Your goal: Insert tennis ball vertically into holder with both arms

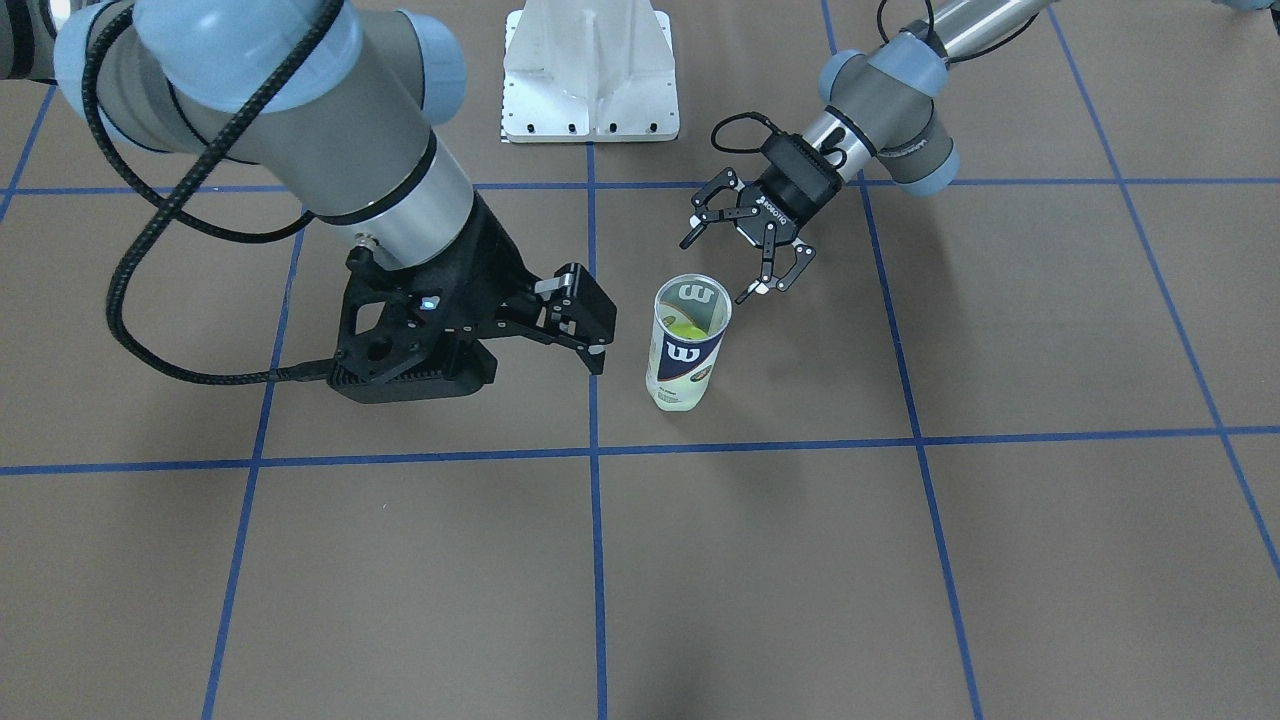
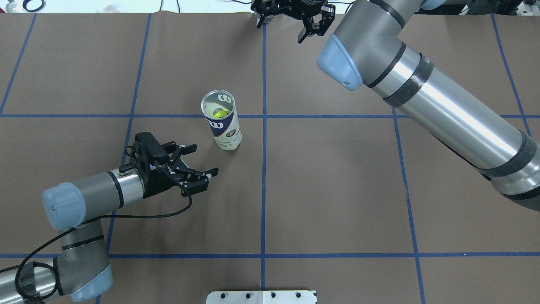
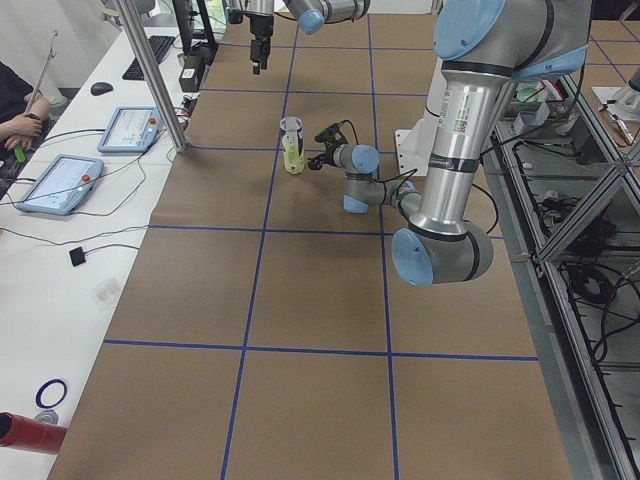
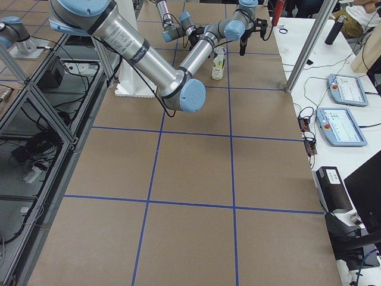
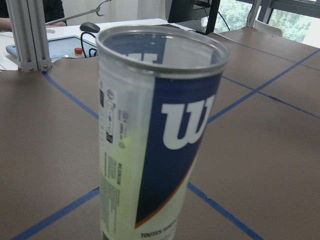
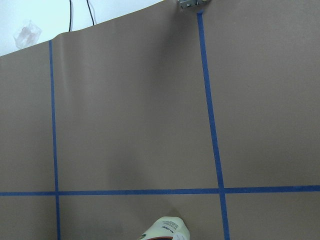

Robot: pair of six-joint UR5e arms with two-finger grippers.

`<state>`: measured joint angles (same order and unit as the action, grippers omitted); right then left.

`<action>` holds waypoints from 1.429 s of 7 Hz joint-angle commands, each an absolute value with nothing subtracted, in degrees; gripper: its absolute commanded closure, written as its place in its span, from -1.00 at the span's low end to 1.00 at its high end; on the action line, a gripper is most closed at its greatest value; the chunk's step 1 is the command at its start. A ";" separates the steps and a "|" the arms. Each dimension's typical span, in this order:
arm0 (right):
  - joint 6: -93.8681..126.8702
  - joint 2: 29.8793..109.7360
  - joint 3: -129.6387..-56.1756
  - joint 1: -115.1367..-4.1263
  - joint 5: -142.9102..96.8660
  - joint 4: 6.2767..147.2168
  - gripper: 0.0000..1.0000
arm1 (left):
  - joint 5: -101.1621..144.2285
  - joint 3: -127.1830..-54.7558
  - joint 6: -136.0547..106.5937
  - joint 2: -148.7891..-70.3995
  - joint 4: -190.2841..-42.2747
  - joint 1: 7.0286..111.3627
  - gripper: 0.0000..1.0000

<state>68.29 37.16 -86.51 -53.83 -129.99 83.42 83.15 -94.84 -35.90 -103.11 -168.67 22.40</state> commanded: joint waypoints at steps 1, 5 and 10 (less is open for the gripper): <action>59.03 48.10 -92.26 -59.91 -135.33 83.85 -0.99 | 92.03 -105.50 -36.12 -91.04 -166.04 22.84 -0.97; 22.87 68.51 -92.30 -69.67 -134.65 84.11 -0.99 | 127.47 -107.40 -29.76 -91.83 -139.13 52.67 -0.98; -4.28 81.27 -86.67 -80.49 -135.53 84.20 -0.99 | 127.09 -100.21 -10.40 -98.00 -104.96 72.93 -0.99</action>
